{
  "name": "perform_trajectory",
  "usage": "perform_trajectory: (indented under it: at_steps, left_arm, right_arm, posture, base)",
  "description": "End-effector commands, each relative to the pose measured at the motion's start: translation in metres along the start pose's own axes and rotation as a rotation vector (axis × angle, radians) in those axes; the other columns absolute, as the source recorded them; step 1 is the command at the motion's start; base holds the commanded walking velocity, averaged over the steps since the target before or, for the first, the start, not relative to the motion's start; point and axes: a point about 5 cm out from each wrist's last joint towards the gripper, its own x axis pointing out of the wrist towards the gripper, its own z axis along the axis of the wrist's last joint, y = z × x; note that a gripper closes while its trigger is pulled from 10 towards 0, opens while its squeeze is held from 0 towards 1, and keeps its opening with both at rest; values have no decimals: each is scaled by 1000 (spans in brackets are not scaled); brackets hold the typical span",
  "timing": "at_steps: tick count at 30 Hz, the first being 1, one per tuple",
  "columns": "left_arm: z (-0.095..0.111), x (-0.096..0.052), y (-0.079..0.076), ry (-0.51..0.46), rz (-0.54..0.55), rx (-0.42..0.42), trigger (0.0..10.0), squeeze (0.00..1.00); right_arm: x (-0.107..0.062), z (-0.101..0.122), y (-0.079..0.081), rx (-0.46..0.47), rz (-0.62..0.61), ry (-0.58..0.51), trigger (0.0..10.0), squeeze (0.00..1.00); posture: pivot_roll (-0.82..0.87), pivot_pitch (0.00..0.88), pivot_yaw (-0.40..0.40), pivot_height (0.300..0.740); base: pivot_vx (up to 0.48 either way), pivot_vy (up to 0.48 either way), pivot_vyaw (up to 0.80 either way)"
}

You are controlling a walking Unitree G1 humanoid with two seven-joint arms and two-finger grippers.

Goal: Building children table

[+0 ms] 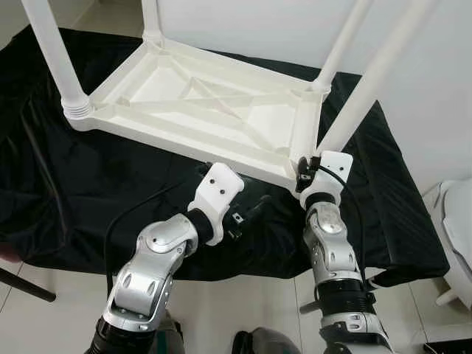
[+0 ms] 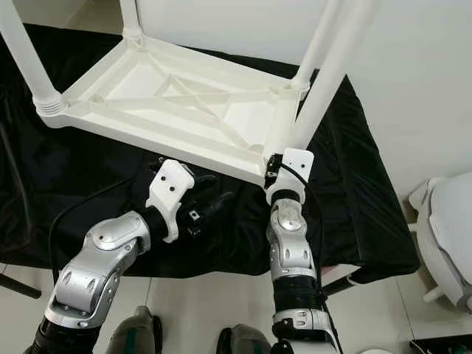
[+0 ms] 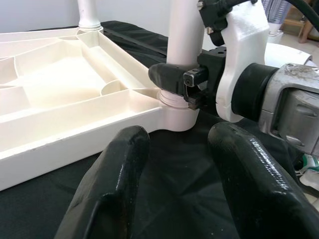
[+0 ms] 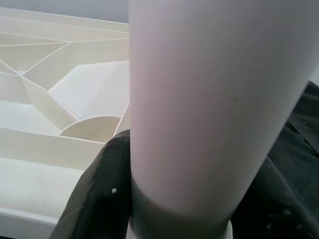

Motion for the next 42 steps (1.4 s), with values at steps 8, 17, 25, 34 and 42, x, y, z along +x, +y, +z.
perform_trajectory:
  at_steps: [8, 17, 25, 34, 42]
  left_arm:
    - [1, 1, 0, -5, 74, -6, 10000, 0]
    - [1, 2, 0, -6, 71, -2, 10000, 0]
    - [1, 2, 1, -6, 70, 1, 10000, 0]
    - [2, 2, 2, -10, 75, 8, 10000, 0]
    - [3, 1, 4, -11, 87, 8, 10000, 0]
  right_arm:
    - [7, -2, -4, -19, 117, 32, 10000, 1000]
    - [20, 1, -6, -60, 476, 44, 10000, 0]
    - [31, 5, -22, -150, 684, 53, 10000, 0]
    - [36, -1, -29, -198, 860, 105, 10000, 0]
    - [37, -12, -29, -183, 904, 162, 0, 0]
  posture:
    - [32, 34, -119, 740]
    - [32, 24, -121, 740]
    - [32, 17, -117, 740]
    - [32, 17, -117, 740]
    - [38, 25, -118, 740]
  base:
    - [0, 0, 0]
    - [0, 0, 0]
    - [0, 0, 0]
    - [0, 0, 0]
    - [0, 0, 0]
